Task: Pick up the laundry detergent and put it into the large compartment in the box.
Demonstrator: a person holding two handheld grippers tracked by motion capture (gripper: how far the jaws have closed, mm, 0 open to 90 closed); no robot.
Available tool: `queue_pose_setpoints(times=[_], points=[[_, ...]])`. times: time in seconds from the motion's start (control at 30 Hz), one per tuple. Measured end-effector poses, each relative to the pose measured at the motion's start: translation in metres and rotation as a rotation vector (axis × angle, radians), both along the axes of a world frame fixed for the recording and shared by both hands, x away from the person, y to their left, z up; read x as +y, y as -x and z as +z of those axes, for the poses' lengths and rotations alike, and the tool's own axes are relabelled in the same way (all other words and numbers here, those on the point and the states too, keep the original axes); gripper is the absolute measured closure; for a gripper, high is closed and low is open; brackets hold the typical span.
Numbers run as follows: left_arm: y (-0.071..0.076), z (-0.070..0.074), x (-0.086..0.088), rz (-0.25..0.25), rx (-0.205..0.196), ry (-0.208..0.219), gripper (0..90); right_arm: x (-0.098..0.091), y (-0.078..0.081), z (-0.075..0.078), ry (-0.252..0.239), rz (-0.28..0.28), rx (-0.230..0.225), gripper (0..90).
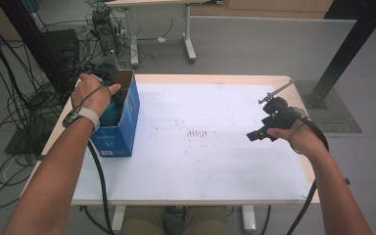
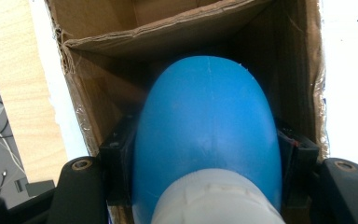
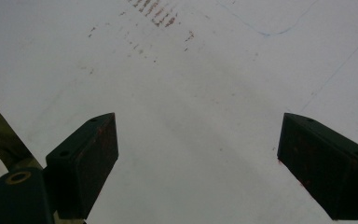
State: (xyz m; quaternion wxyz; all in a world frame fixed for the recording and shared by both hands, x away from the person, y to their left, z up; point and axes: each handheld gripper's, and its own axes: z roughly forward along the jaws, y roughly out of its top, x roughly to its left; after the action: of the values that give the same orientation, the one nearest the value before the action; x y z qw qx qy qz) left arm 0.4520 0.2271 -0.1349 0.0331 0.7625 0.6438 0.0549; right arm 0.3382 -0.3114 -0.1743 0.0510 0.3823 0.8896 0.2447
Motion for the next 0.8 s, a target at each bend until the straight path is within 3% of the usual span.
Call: queue_pose_setpoints(times=[0.8], points=[[-0.002, -0.014, 0.003, -0.003, 0.013, 0.005, 37.3, 0.001, 0.000, -0.002, 0.005, 0.000, 0.006, 12.3]])
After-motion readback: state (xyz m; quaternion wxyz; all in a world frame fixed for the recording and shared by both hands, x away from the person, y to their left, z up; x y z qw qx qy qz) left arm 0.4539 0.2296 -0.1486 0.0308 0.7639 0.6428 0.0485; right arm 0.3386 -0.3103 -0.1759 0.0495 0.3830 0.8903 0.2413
